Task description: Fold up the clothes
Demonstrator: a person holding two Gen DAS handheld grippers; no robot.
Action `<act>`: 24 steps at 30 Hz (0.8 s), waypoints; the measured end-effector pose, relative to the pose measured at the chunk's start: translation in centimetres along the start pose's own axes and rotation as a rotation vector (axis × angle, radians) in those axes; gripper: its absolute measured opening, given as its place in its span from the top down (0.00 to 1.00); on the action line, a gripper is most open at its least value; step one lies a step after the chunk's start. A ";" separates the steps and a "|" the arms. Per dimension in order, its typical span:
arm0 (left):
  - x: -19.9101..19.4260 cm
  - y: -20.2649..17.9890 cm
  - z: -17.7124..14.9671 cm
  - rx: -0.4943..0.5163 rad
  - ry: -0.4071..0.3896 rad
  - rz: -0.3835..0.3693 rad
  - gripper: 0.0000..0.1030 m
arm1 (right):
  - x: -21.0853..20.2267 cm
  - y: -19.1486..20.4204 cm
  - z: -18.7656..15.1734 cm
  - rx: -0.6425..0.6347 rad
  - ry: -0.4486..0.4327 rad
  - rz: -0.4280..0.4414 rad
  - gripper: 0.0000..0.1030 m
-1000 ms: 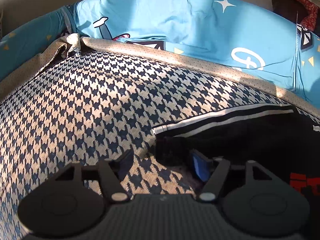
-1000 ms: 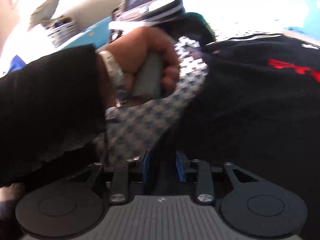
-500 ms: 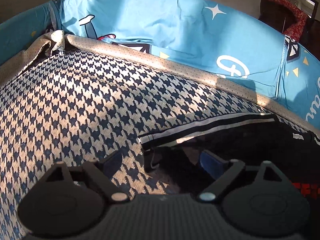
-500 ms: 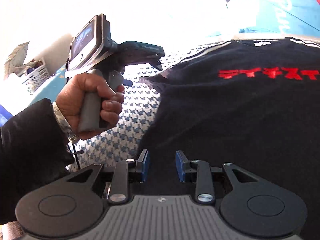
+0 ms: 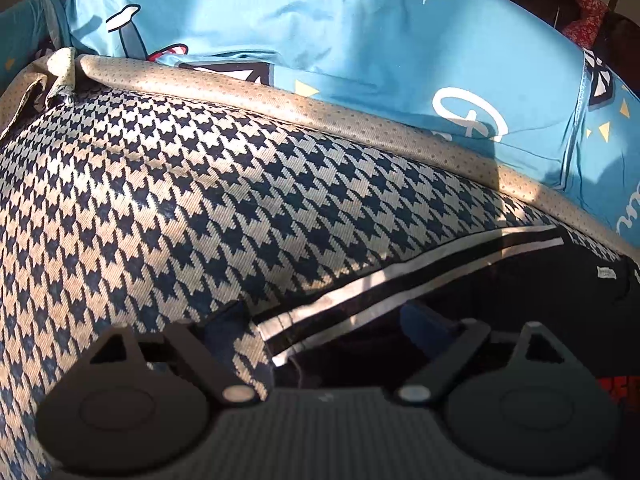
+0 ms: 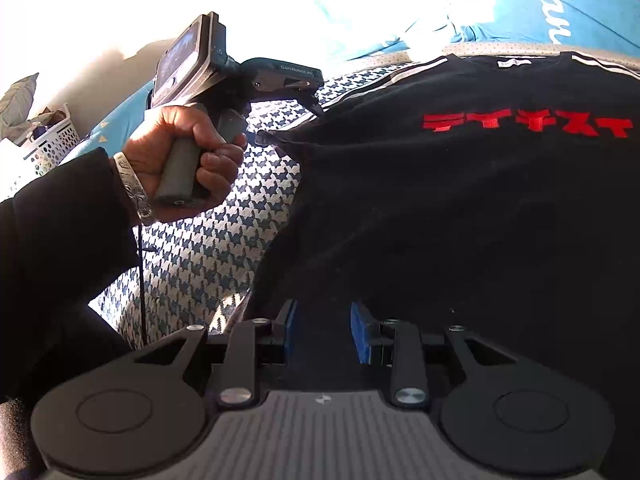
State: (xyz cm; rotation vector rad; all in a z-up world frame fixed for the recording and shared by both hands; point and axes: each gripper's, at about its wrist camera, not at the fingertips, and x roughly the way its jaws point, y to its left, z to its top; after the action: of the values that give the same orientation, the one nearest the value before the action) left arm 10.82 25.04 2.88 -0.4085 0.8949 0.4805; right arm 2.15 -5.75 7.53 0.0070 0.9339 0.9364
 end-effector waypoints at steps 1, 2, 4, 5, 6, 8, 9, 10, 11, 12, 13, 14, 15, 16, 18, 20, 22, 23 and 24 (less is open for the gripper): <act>0.0 -0.2 0.1 0.026 0.003 0.004 0.32 | 0.1 0.0 0.1 0.003 0.001 0.000 0.70; 0.0 -0.2 0.2 0.039 0.005 0.008 0.39 | 0.2 0.0 0.1 0.007 0.001 0.000 0.70; -0.1 -0.2 0.4 0.065 0.009 0.015 0.49 | 0.3 0.0 0.2 0.014 0.002 -0.001 0.70; -0.2 -0.2 0.4 0.076 0.009 0.015 0.55 | 0.4 0.1 0.3 0.017 0.003 -0.001 0.70; -0.2 -0.4 0.4 0.091 0.008 0.012 0.58 | 0.5 0.1 0.3 0.017 0.003 -0.002 0.70; -0.3 -0.7 0.3 0.116 0.002 0.015 0.68 | 0.6 0.1 0.4 0.018 0.005 -0.003 0.70; -0.4 -0.9 0.2 0.129 -0.002 0.021 0.70 | 0.7 0.1 0.4 0.019 0.005 -0.004 0.70; -0.3 -1.2 0.1 0.143 -0.010 0.032 0.74 | 0.8 0.2 0.5 0.019 0.006 -0.005 0.70; -0.3 -1.5 0.1 0.154 -0.018 0.043 0.77 | 0.8 0.2 0.5 0.020 0.007 -0.005 0.70; -0.4 -1.8 0.0 0.164 -0.026 0.055 0.78 | 0.9 0.2 0.5 0.020 0.007 -0.006 0.70; -0.5 -2.1 -0.1 0.170 -0.040 0.070 0.80 | 0.9 0.2 0.6 0.021 0.007 -0.007 0.70; -0.8 -2.4 0.0 0.183 -0.070 0.096 0.81 | 0.9 0.2 0.6 0.021 0.007 -0.007 0.70; -1.1 -2.7 0.0 0.196 -0.099 0.122 0.81 | 0.9 0.1 0.6 0.022 0.007 -0.007 0.70; -1.4 -2.9 0.1 0.209 -0.129 0.147 0.81 | 0.9 0.1 0.6 0.024 0.006 -0.007 0.70; -1.9 -3.3 0.3 0.221 -0.178 0.176 0.81 | 0.8 0.0 0.6 0.027 0.003 -0.007 0.70; -1.7 -3.4 0.6 0.209 -0.191 0.188 0.81 | 0.7 -0.1 0.6 0.029 0.001 -0.007 0.71; -1.0 -3.5 0.5 0.223 -0.192 0.207 0.81 | 0.7 -0.1 0.6 0.026 0.001 -0.009 0.71; -0.6 -3.5 0.5 0.232 -0.186 0.216 0.81 | 0.7 -0.1 0.6 0.023 0.000 -0.011 0.71; -0.2 -3.5 0.4 0.236 -0.183 0.227 0.81 | 0.6 -0.1 0.6 0.020 -0.001 -0.013 0.71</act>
State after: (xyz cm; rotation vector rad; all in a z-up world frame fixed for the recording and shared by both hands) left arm 12.92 22.29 3.77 -0.0457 0.8124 0.6027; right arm 2.77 -5.13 7.43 0.0181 0.9416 0.9148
